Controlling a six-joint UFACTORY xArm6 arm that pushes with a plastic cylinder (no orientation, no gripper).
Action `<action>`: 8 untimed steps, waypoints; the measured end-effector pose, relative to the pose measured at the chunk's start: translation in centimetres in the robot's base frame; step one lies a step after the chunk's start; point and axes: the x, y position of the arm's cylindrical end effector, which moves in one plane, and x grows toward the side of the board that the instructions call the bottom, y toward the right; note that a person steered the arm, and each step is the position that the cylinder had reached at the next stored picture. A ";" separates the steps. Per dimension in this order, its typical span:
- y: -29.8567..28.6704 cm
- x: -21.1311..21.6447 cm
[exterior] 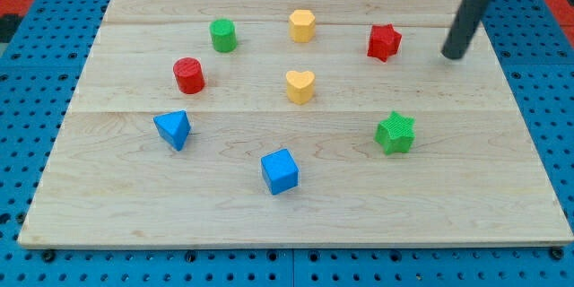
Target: Push the red star and yellow heart parallel to each other
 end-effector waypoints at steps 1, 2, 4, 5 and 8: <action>-5.7 -1.3; -6.6 -1.8; -12.1 -1.1; -16.1 -0.8; -21.1 1.4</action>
